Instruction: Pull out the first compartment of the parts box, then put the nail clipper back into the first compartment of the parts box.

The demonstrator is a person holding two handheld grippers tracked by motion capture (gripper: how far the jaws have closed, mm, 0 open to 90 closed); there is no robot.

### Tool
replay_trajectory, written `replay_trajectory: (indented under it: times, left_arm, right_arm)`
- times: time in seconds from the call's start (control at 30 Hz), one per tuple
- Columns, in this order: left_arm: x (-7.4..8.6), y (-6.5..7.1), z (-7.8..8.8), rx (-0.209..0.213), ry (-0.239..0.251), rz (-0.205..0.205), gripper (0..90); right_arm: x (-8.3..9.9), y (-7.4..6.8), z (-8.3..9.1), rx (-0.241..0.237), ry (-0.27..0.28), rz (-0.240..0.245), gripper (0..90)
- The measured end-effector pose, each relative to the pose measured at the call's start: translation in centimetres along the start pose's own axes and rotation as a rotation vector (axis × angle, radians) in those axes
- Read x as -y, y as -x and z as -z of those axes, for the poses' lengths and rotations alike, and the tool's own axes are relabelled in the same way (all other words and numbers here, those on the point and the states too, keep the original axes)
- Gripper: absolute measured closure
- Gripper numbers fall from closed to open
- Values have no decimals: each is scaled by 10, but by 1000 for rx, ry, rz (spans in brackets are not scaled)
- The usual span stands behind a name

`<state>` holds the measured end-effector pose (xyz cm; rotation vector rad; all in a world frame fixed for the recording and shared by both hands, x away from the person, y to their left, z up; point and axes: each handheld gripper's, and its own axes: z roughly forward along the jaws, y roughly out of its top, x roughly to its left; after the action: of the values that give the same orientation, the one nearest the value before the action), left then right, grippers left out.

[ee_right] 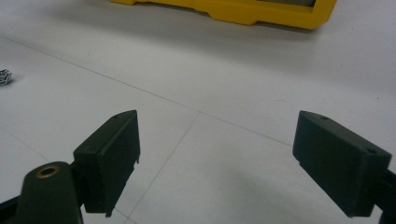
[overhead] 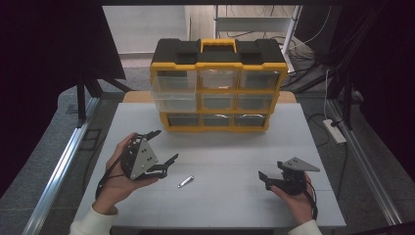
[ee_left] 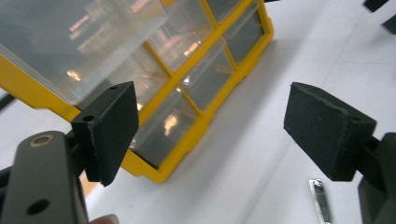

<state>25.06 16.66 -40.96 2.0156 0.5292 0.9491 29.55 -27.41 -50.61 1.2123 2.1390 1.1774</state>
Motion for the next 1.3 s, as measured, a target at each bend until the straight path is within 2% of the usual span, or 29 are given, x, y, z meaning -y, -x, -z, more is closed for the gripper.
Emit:
replay_trajectory:
  times: [0.1, 0.3, 0.43, 0.67, 0.93, 1.1, 1.3]
  left_arm:
    - [2, -2, -2, 41, -10, 61, 179]
    - [8, -8, -6, 142, -40, 233, 169]
    - [10, -10, -10, 204, -56, 308, 160]
    - [14, -7, -17, 262, -85, 350, 146]
    - [21, -9, -22, 279, -117, 400, 135]
    - [22, -7, -25, 290, -129, 412, 127]
    - [21, -4, -29, 298, -136, 406, 115]
  right_arm:
    - [0, 0, -1, -2, -4, 0, 157]
    - [1, 0, 0, 7, -3, -3, 157]
    - [1, 0, 0, -1, -2, 1, 157]
    - [1, 2, 2, -1, 3, -1, 157]
    - [2, 1, 2, -2, -4, 2, 157]
    - [3, 2, 3, -4, 0, -1, 157]
    - [3, 3, 4, -2, 2, 1, 157]
